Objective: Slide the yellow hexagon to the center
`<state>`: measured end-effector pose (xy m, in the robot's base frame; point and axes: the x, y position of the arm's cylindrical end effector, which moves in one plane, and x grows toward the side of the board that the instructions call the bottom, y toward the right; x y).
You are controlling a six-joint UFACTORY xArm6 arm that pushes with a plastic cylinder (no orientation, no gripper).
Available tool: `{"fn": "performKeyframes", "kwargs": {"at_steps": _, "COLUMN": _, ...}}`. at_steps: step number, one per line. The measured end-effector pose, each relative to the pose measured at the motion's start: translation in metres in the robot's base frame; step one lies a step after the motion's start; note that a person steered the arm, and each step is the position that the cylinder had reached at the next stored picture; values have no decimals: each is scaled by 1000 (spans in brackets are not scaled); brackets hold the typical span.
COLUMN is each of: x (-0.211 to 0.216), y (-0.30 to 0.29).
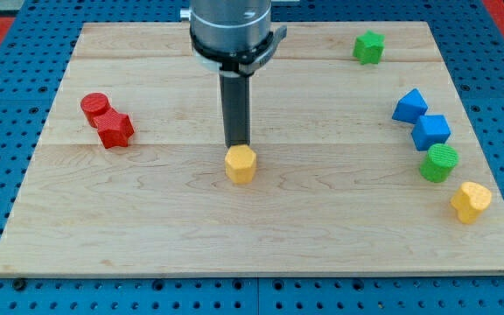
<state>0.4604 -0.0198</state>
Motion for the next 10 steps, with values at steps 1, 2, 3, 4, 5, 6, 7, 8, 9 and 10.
{"fn": "performKeyframes", "kwargs": {"at_steps": 1, "x": 41, "y": 25}}
{"fn": "performKeyframes", "kwargs": {"at_steps": 2, "x": 57, "y": 46}}
{"fn": "performKeyframes", "kwargs": {"at_steps": 3, "x": 69, "y": 100}}
{"fn": "performKeyframes", "kwargs": {"at_steps": 4, "x": 109, "y": 103}}
{"fn": "performKeyframes", "kwargs": {"at_steps": 5, "x": 123, "y": 76}}
{"fn": "performKeyframes", "kwargs": {"at_steps": 6, "x": 111, "y": 67}}
{"fn": "performKeyframes", "kwargs": {"at_steps": 7, "x": 87, "y": 61}}
{"fn": "performKeyframes", "kwargs": {"at_steps": 8, "x": 93, "y": 58}}
{"fn": "performKeyframes", "kwargs": {"at_steps": 9, "x": 134, "y": 48}}
{"fn": "performKeyframes", "kwargs": {"at_steps": 10, "x": 128, "y": -1}}
